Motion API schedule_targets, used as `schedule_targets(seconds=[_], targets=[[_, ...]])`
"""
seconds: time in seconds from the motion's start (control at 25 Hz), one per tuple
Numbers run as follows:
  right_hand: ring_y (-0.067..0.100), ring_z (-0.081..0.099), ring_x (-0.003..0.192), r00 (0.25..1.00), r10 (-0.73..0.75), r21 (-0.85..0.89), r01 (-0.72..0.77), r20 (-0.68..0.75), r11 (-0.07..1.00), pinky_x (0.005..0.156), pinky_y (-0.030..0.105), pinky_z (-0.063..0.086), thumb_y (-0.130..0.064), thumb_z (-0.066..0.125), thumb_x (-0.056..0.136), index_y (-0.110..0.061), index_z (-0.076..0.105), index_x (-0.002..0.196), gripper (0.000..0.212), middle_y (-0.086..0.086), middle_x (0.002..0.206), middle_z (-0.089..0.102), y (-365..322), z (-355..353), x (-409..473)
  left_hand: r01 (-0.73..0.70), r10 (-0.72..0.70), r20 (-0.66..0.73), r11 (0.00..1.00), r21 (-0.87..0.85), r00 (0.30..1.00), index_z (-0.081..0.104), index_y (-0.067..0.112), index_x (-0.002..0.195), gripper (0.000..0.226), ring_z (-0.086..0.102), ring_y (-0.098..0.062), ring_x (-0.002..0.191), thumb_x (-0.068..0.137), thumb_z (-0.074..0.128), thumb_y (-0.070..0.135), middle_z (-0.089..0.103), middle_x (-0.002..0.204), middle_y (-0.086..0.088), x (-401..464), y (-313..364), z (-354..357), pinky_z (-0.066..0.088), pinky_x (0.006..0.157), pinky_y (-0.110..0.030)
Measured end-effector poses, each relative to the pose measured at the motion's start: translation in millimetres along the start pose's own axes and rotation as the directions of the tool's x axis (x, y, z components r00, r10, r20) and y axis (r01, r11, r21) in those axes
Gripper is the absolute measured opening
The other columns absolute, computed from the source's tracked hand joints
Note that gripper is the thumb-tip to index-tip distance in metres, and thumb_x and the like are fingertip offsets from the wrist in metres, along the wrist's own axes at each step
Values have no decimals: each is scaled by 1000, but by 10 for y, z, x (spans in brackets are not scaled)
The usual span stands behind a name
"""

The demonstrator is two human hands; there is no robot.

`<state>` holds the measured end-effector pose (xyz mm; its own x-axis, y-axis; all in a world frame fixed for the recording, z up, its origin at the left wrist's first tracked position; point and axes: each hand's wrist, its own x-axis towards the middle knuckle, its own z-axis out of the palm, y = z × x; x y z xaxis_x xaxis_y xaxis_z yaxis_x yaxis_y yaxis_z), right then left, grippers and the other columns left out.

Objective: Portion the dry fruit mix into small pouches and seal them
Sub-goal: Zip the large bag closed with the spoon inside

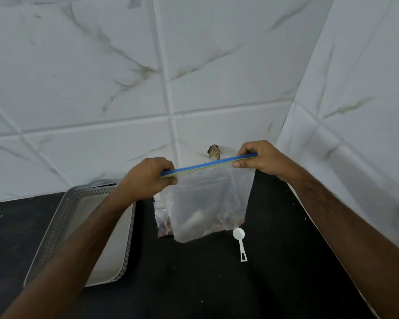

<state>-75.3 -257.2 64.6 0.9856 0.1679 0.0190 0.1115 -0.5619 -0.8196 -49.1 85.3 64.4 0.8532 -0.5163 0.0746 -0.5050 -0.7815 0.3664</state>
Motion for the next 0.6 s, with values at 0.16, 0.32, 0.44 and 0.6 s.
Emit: schedule_targets(seconds=[0.16, 0.32, 0.44, 0.6], targets=[[22, 66, 88, 983, 173, 664, -88, -63, 743, 76, 31, 59, -28, 79, 80, -14, 66, 87, 20, 6, 90, 70, 182, 129, -94, 131, -198, 43, 461, -878, 979, 71, -1, 98, 19, 70, -15, 75, 93, 67, 17, 74, 85, -6, -181, -174, 193, 55, 71, -22], [21, 68, 117, 985, 113, 581, -168, 131, 796, 101, 37, 55, -1, 72, 89, -8, 63, 128, 40, 7, 125, 72, 449, 705, -267, 120, -392, 68, 111, -986, 917, 75, 5, 104, 29, 75, -37, 89, 99, 57, 27, 74, 103, -27, -231, -93, 762, 61, 80, -47], [20, 70, 111, 958, 283, 469, -269, 42, 841, 105, 42, 52, -7, 71, 92, -8, 71, 116, 24, 8, 116, 75, 648, 1042, -372, 104, -502, 47, 86, -991, 864, 66, -4, 115, 38, 73, -32, 90, 103, 56, 31, 73, 104, -21, -260, -99, 995, 59, 80, -46], [36, 66, 101, 901, 434, 835, -217, -29, 506, 97, 53, 52, -10, 61, 98, 1, 66, 114, 20, 21, 108, 70, 641, 1134, -366, 203, -504, -5, 357, -912, 863, 68, 14, 116, 43, 71, -21, 96, 89, 71, 47, 76, 106, -3, -413, -113, 1145, 58, 70, -25]])
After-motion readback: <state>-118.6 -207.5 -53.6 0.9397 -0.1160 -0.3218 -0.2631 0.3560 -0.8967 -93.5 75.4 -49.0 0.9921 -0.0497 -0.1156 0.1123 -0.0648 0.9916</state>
